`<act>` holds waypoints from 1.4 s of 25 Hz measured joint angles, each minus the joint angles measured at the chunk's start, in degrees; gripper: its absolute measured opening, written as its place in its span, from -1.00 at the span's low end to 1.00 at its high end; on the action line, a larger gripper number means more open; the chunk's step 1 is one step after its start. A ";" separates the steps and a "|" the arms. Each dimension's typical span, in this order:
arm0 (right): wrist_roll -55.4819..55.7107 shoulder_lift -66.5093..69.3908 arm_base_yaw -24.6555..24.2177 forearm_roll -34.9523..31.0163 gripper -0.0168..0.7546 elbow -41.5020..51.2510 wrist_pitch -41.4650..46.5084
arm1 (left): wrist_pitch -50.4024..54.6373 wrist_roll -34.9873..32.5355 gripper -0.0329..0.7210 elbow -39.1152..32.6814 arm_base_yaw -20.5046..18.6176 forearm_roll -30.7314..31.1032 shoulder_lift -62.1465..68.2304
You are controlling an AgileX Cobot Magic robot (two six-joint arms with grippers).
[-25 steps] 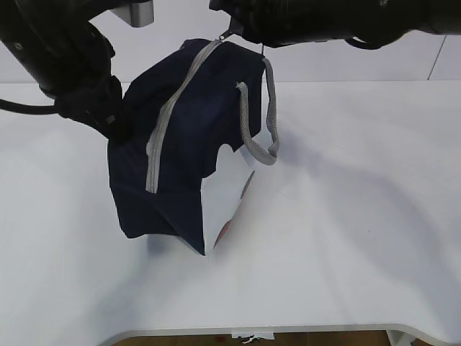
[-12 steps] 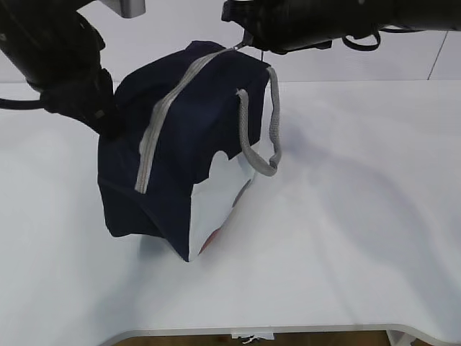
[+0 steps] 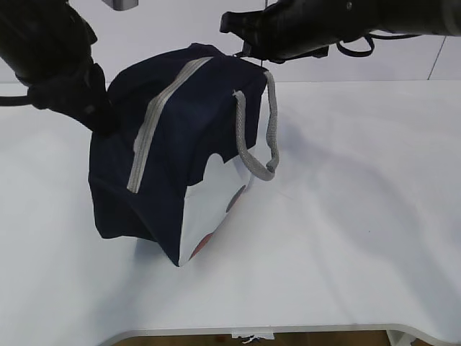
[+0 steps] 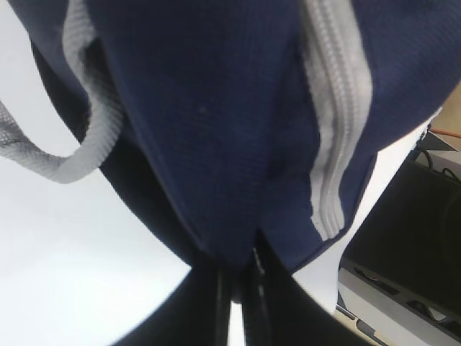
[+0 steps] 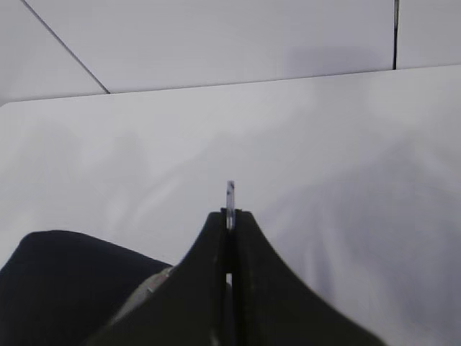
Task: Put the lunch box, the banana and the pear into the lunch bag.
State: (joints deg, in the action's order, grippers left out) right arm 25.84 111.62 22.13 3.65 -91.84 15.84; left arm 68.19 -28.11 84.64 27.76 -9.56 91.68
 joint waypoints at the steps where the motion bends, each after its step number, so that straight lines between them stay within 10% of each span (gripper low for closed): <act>1: 0.00 0.00 0.00 0.00 -0.95 -0.14 0.36 | 0.00 0.00 -0.92 0.00 0.00 0.00 0.00; 22: 0.00 0.00 0.00 -2.10 -0.95 -0.66 3.21 | 0.09 4.31 -0.88 0.00 0.00 0.00 0.00; 31: 0.00 0.12 0.00 -2.96 -0.95 -0.66 3.44 | 1.85 11.25 0.26 3.06 0.00 0.00 -0.37; 35: 0.00 0.24 0.00 -3.19 -0.95 -0.66 3.90 | 1.74 11.56 0.37 7.71 0.00 0.00 -0.27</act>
State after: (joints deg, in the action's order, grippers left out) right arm 25.84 111.86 22.13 0.46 -92.51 19.74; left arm 69.92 -16.54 92.35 27.76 -9.56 91.41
